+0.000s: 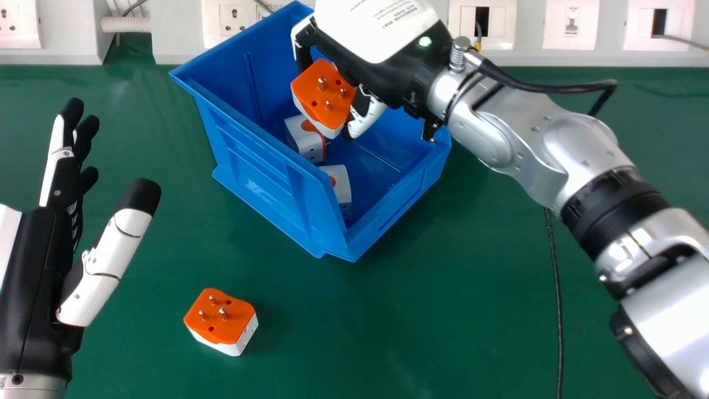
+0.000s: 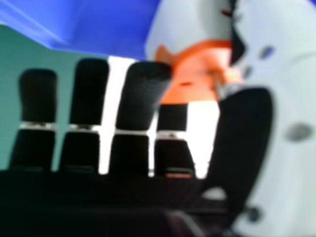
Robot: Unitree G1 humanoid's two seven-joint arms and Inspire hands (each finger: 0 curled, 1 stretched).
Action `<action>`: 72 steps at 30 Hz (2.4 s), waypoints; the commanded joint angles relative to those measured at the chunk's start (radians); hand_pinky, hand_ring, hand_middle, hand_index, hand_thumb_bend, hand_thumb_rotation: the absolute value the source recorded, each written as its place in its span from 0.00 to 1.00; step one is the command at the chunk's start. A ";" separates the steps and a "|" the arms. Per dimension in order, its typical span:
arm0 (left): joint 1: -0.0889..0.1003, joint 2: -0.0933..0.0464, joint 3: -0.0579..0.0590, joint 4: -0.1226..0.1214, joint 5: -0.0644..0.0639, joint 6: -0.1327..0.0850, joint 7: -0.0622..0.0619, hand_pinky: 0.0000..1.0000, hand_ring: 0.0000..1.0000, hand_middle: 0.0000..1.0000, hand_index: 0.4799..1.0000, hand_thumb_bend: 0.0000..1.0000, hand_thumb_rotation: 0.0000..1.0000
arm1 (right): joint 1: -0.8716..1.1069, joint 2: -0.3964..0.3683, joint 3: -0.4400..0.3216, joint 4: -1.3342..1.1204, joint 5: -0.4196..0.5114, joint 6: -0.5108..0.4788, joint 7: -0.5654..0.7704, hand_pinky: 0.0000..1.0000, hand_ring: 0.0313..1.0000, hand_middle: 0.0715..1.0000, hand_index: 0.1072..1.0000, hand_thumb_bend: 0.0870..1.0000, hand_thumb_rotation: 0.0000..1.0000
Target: Pick all objects and put in blue box
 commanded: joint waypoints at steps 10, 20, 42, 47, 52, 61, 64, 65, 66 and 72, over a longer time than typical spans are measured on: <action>0.003 -0.001 -0.002 -0.018 0.001 -0.028 0.001 0.96 1.00 0.99 1.00 0.69 0.86 | -0.121 0.093 0.085 0.175 -0.010 0.083 -0.104 0.35 0.43 0.44 0.36 0.45 0.00; 0.019 -0.011 -0.010 -0.059 0.011 -0.003 0.011 0.95 1.00 0.98 0.99 0.68 0.86 | -0.100 0.132 0.124 0.236 -0.008 0.132 -0.109 0.36 0.43 0.44 0.35 0.45 0.00; 0.032 -0.035 -0.020 -0.129 0.028 0.059 0.011 0.94 1.00 0.98 0.98 0.65 0.86 | -0.061 0.158 0.146 0.245 0.034 0.140 -0.093 0.39 0.41 0.41 0.40 0.45 0.00; 0.035 -0.037 -0.021 -0.132 0.026 0.059 0.011 0.93 1.00 0.98 0.98 0.65 0.86 | -0.055 0.156 0.146 0.246 0.034 0.141 -0.100 0.39 0.42 0.42 0.39 0.45 0.00; 0.033 -0.038 -0.020 -0.131 0.024 0.057 0.010 0.93 1.00 0.98 0.99 0.65 0.86 | -0.054 0.164 0.139 0.254 0.043 0.165 -0.062 0.38 0.43 0.42 0.37 0.45 0.00; 0.031 -0.038 -0.021 -0.141 0.027 0.066 0.011 0.93 1.00 0.98 1.00 0.63 0.86 | -0.057 0.170 0.143 0.227 0.076 0.236 0.033 0.39 0.48 0.49 0.42 0.45 0.00; 0.031 -0.040 -0.024 -0.144 0.032 0.069 0.013 0.93 0.99 0.98 1.00 0.63 0.86 | -0.057 0.154 0.160 0.206 0.065 0.235 0.047 0.52 0.67 0.70 0.63 0.57 0.00; 0.031 -0.041 -0.025 -0.145 0.033 0.069 0.013 0.93 0.99 0.98 1.00 0.63 0.86 | -0.056 0.152 0.164 0.201 0.062 0.238 0.051 0.54 0.70 0.74 0.66 0.59 0.00; 0.032 -0.041 -0.025 -0.144 0.033 0.067 0.013 0.93 0.99 0.98 1.00 0.63 0.86 | -0.056 0.151 0.169 0.195 0.059 0.244 0.053 0.56 0.73 0.76 0.69 0.60 0.00; 0.034 -0.042 -0.023 -0.136 0.031 0.060 0.012 0.93 0.99 0.98 1.00 0.63 0.86 | -0.048 0.146 0.170 0.177 0.059 0.259 0.055 0.61 0.80 0.85 0.77 0.73 0.04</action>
